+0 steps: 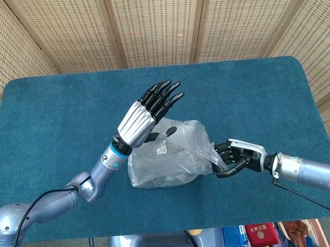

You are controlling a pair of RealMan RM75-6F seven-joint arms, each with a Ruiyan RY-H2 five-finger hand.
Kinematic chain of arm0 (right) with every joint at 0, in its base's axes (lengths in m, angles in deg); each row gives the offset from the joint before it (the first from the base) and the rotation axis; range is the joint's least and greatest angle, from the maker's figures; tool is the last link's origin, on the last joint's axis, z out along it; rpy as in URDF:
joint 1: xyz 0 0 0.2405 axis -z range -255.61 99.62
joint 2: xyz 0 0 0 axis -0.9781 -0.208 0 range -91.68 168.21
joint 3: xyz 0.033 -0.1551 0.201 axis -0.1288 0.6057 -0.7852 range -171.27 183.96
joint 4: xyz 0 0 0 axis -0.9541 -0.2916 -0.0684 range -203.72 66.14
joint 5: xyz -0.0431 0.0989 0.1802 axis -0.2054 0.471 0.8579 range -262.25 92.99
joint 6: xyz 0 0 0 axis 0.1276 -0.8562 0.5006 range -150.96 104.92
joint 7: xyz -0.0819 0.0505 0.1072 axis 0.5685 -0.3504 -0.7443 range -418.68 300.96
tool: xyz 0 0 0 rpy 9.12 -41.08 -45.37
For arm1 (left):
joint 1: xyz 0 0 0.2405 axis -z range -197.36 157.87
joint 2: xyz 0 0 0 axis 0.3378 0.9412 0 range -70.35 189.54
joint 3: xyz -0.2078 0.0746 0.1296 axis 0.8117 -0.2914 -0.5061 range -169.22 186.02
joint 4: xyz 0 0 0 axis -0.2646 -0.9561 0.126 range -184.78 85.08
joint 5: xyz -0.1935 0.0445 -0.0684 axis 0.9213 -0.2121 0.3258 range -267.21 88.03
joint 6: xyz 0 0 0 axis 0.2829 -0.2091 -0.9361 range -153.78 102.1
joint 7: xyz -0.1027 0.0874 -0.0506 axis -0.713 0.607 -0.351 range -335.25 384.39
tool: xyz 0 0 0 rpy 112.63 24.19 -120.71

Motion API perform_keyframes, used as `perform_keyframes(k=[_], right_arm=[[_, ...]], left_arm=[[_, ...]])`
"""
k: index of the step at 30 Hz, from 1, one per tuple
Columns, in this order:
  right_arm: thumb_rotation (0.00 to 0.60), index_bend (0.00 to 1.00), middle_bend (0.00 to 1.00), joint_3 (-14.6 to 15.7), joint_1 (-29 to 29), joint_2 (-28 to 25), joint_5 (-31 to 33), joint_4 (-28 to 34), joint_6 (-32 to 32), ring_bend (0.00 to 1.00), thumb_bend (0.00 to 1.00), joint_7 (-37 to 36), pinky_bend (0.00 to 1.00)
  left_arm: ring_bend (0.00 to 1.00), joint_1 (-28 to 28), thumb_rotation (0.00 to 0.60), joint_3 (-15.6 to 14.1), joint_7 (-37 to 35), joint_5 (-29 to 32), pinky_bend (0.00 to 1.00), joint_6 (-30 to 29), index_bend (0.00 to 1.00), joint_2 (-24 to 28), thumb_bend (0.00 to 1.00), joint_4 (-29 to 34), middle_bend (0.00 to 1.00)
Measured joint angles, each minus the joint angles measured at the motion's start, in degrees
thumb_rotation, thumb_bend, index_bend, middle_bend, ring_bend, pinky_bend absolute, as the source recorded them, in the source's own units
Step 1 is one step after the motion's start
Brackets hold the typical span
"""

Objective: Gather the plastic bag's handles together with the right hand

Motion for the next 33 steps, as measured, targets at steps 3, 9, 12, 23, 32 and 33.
perform_keyframes(k=[3, 9, 12, 23, 32, 33], right_arm=[[0.6, 0.52, 0.65, 0.02, 0.04, -0.01, 0.17, 0.02, -0.01, 0.49, 0.0, 0.08, 0.47], [0.6, 0.52, 0.65, -0.37, 0.36, 0.02, 1.29, 0.24, -0.13, 0.48, 0.0, 0.44, 0.47], [0.6, 0.51, 0.65, -1.08, 0.83, -0.08, 2.95, 0.87, -0.19, 0.46, 0.0, 1.33, 0.46], [0.6, 0.48, 0.59, -9.88, 2.66, -0.54, 21.02, 9.78, 3.77, 0.36, 0.02, 10.15, 0.4], [0.6, 0.44, 0.53, -20.87, 5.11, 1.51, 33.43, 16.94, 9.66, 0.32, 0.03, 21.54, 0.37], [0.6, 0.44, 0.53, -21.55, 5.58, 1.75, 33.9, 17.3, 9.9, 0.31, 0.03, 22.07, 0.37]], left_arm=[[0.0, -0.35, 0.6, 0.84, -0.38, 1.14, 0.13, 0.28, 0.0, 0.98, 0.27, 2.43, 0.0], [0.0, -0.99, 0.6, 1.83, 0.15, 1.64, 0.14, 0.36, 0.0, 4.29, 0.35, 5.73, 0.0], [0.0, -0.8, 0.6, 2.31, 1.61, 1.33, 0.14, 0.78, 0.0, 6.23, 0.35, 7.11, 0.0], [0.0, -2.5, 0.6, 1.11, 9.24, -1.3, 0.14, 1.31, 0.0, 14.32, 0.35, 14.25, 0.0], [0.0, -4.34, 0.6, -0.16, 10.58, -1.77, 0.14, 1.1, 0.0, 15.54, 0.35, 15.46, 0.0], [0.0, -4.4, 0.6, -0.13, 10.48, -1.68, 0.14, 1.08, 0.0, 15.54, 0.35, 15.4, 0.0]])
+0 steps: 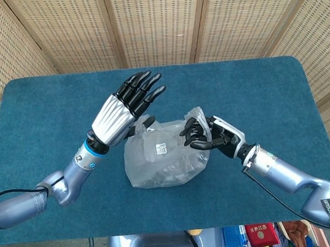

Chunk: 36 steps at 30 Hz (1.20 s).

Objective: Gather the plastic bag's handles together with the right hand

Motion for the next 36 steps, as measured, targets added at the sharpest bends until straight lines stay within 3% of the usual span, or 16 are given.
perform_keyframes(k=[4, 9, 17, 22, 27, 36], right_arm=[[0.6, 0.42, 0.49, -2.31, 1.79, 0.94, 1.09, 0.87, 0.91, 0.29, 0.02, 2.2, 0.3], [0.6, 0.41, 0.46, -5.3, 4.01, 2.56, 0.86, 1.48, 1.54, 0.26, 0.03, 4.15, 0.29], [0.6, 0.3, 0.29, -8.14, 5.73, 5.69, -2.44, 0.85, 1.53, 0.09, 0.03, 4.89, 0.13], [0.6, 0.25, 0.2, -8.77, 6.24, 6.45, -5.5, 0.13, 1.82, 0.02, 0.03, 4.33, 0.1], [0.6, 0.2, 0.16, -9.31, 6.52, 7.09, -8.63, -1.39, 2.88, 0.0, 0.03, 2.4, 0.09], [0.6, 0.13, 0.12, -10.99, 6.44, 8.37, -7.51, -2.5, 5.09, 0.0, 0.02, 1.54, 0.04]], left_arm=[[0.0, -0.07, 0.6, 0.29, -0.32, 0.31, 0.14, 0.04, 0.0, -0.09, 0.35, -0.16, 0.0], [0.0, 0.12, 0.6, 0.56, -0.28, 0.53, 0.13, 0.29, 0.0, -0.58, 0.35, -0.71, 0.0], [0.0, 0.5, 0.6, 0.71, -1.46, 0.93, 0.13, 0.93, 0.0, -1.22, 0.35, -2.4, 0.0], [0.0, 0.55, 0.6, 0.6, -2.2, 0.93, 0.13, 1.03, 0.0, -1.47, 0.35, -3.76, 0.0], [0.0, 0.59, 0.6, 0.27, -3.21, 1.12, 0.13, 1.34, 0.0, -2.22, 0.35, -4.66, 0.0], [0.0, 0.74, 0.6, 0.09, -3.25, 0.73, 0.13, 0.95, 0.0, -2.93, 0.35, -4.39, 0.0]])
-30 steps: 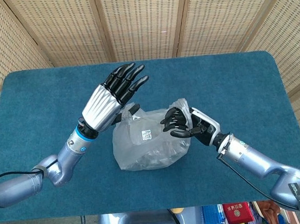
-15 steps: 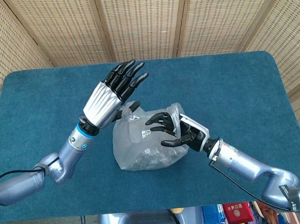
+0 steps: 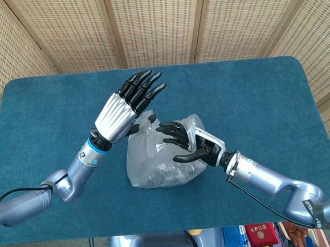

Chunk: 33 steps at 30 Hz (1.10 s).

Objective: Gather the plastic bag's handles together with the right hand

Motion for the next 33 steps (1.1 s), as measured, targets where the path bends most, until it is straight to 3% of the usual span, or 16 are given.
perform_keyframes(k=[33], right_arm=[[0.6, 0.13, 0.14, -3.89, 1.19, 6.86, -0.73, -5.73, -1.74, 0.0, 0.07, -7.84, 0.04]], left_arm=[[0.0, 2.85, 0.6, 2.64, 1.29, 3.27, 0.13, 3.38, 0.0, -2.88, 0.35, 0.84, 0.0]])
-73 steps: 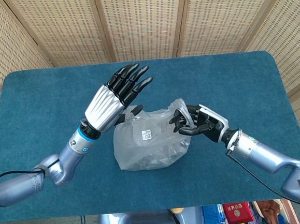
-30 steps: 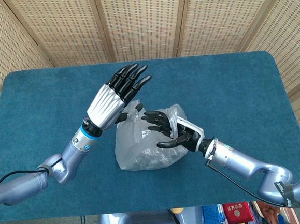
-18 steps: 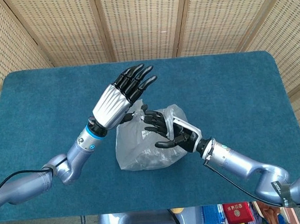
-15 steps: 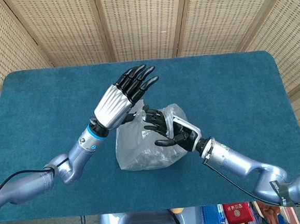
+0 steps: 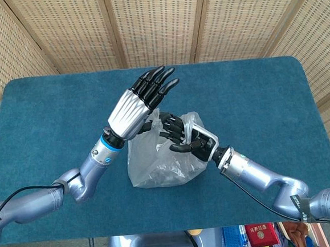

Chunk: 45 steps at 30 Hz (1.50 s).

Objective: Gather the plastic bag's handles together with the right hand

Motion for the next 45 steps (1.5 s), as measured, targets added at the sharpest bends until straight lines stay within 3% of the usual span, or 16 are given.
perform_keyframes(k=[23, 45], right_arm=[[0.6, 0.15, 0.18, -0.22, -0.1, 1.26, -2.27, -1.2, -1.28, 0.04, 0.11, -4.8, 0.09], [0.6, 0.16, 0.2, 0.02, -0.65, 1.18, -2.63, -0.02, -1.16, 0.06, 0.12, -3.7, 0.09]], left_arm=[[0.0, -0.23, 0.6, 0.21, 0.33, 1.8, 0.13, 1.0, 0.0, -0.11, 0.35, -0.16, 0.0], [0.0, 0.57, 0.6, 1.45, 0.65, 2.88, 0.13, 1.39, 0.0, -0.11, 0.35, -0.31, 0.0]])
